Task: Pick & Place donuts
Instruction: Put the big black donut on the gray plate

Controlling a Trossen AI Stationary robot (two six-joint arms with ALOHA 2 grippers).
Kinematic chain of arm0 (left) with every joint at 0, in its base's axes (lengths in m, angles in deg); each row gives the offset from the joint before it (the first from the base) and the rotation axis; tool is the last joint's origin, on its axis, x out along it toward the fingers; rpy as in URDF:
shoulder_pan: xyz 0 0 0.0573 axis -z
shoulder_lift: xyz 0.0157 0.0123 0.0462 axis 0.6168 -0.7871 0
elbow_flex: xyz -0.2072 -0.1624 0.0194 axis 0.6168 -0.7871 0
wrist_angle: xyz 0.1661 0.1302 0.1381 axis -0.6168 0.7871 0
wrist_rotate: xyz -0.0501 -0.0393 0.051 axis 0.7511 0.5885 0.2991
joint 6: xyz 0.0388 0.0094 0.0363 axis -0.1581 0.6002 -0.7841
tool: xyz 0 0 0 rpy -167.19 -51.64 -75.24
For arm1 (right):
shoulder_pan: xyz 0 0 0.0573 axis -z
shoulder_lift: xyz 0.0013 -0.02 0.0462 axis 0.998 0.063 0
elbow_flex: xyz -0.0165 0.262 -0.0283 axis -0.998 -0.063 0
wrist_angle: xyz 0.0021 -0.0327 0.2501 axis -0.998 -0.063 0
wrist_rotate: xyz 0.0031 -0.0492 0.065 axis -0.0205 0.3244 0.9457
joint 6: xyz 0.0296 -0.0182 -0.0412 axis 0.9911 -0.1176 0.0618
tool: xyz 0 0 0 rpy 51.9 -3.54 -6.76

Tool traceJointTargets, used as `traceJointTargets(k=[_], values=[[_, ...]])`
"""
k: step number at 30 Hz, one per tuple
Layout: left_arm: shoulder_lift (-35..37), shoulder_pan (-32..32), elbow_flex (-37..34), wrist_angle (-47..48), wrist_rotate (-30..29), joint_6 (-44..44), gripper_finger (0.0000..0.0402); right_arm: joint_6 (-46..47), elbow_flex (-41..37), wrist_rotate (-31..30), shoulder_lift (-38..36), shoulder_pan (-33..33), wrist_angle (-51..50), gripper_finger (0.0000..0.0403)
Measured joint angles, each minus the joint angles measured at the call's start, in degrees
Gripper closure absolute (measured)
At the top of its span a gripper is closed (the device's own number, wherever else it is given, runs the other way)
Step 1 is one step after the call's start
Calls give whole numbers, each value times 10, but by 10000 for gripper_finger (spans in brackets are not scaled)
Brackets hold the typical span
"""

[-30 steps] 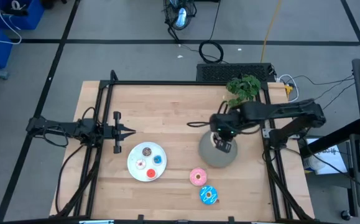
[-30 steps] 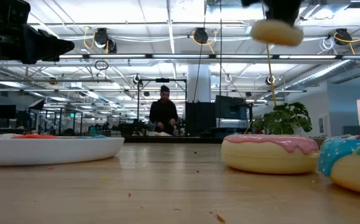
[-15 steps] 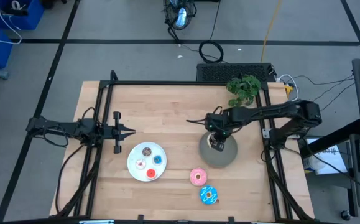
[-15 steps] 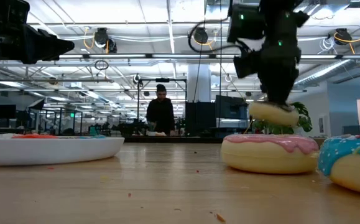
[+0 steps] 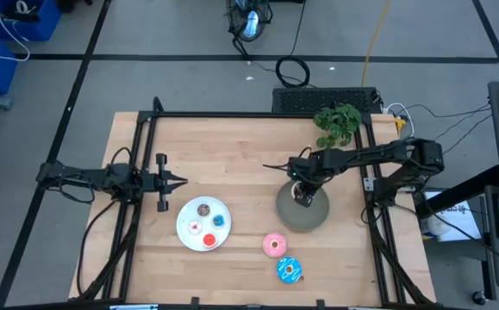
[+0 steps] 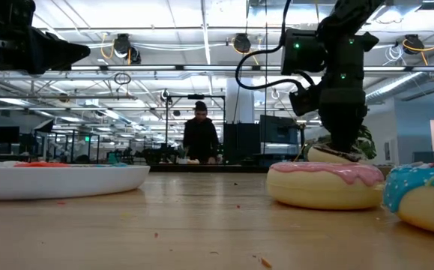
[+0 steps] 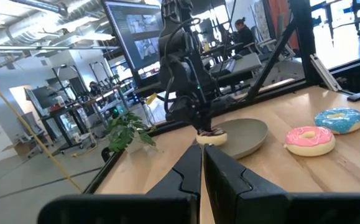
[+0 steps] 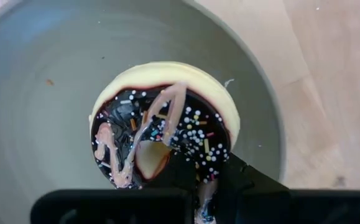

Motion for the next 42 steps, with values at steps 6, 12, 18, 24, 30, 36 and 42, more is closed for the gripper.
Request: traceJointTargets(k=[6,12,18,24,30,36,42], values=[[0,0,0,1,0,0,376,-5,0,6,0,1,4,388],[0,0,0,2,0,0,376,-5,0,18,0,1,3,374],[0,0,0,2,0,0,376,-11,0,17,0,1,-2,372],[0,0,0,8,-1,0,376,-17,0,16,0,0,-2,340],[0,0,0,8,0,0,376,-10,0,16,0,1,-21,292],[0,0,0,6,-1,7,376,-2,0,13,0,1,-28,230],[0,0,0,5,-1,1,376,-8,5,13,0,2,-37,193]])
